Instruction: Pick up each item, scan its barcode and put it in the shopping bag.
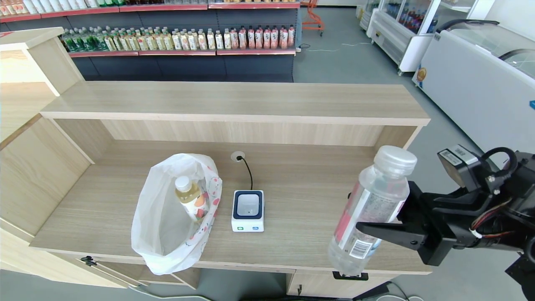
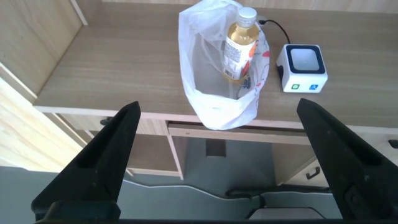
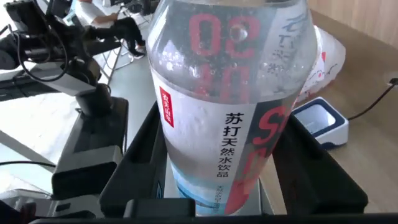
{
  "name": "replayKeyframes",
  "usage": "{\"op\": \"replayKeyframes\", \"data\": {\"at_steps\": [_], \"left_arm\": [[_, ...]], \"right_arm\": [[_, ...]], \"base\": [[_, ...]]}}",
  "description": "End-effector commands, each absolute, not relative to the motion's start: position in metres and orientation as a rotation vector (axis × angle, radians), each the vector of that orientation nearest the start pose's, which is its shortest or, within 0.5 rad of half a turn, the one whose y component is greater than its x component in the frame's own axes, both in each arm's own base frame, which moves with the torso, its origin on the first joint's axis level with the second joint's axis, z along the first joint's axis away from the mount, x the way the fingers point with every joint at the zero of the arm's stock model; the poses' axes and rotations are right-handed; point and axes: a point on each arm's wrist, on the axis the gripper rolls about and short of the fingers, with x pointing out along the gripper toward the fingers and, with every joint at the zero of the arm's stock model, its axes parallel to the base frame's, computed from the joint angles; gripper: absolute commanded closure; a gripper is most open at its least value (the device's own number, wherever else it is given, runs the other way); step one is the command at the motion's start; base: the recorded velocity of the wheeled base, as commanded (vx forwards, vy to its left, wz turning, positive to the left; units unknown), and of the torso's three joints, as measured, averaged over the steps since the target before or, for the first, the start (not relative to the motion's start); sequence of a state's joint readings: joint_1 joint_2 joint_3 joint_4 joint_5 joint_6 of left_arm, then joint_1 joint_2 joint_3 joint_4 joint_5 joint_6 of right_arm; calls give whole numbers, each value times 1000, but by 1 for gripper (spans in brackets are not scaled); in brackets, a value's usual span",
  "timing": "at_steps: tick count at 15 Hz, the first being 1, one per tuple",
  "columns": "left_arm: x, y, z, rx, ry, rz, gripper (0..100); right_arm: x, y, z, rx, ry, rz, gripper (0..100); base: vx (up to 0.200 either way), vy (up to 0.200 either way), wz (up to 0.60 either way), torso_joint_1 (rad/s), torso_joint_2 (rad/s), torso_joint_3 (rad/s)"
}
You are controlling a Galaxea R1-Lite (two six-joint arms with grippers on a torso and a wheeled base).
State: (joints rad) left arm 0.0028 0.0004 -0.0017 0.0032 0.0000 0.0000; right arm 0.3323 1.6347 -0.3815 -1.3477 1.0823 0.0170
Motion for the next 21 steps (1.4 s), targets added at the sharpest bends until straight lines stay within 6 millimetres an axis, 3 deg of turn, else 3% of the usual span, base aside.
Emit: {"op": "replayKeyframes", "data": {"at_steps": [1, 5, 9, 12, 17, 21], "left_arm": [[-23, 0, 76, 0, 2, 3, 0], [-23, 0, 76, 0, 2, 3, 0], [-23, 0, 76, 0, 2, 3, 0], [-23, 0, 76, 0, 2, 3, 0], [-23, 0, 76, 0, 2, 3, 0], [-23, 0, 76, 0, 2, 3, 0]], "right_arm": [[212, 95, 167, -76, -131, 1414, 100], [209, 92, 170, -140, -193, 1405, 100], [203, 92, 162, -247, -275, 1506, 100], [197, 92, 170, -249, -291, 1518, 100], [183, 89, 179, -224, -251, 1523, 100], [177, 86, 185, -149, -103, 1468, 100]], "base": [[0, 0, 0, 0, 0, 0], [0, 0, 0, 0, 0, 0], [0, 0, 0, 0, 0, 0], [0, 0, 0, 0, 0, 0], [0, 0, 0, 0, 0, 0], [0, 0, 0, 0, 0, 0]]}}
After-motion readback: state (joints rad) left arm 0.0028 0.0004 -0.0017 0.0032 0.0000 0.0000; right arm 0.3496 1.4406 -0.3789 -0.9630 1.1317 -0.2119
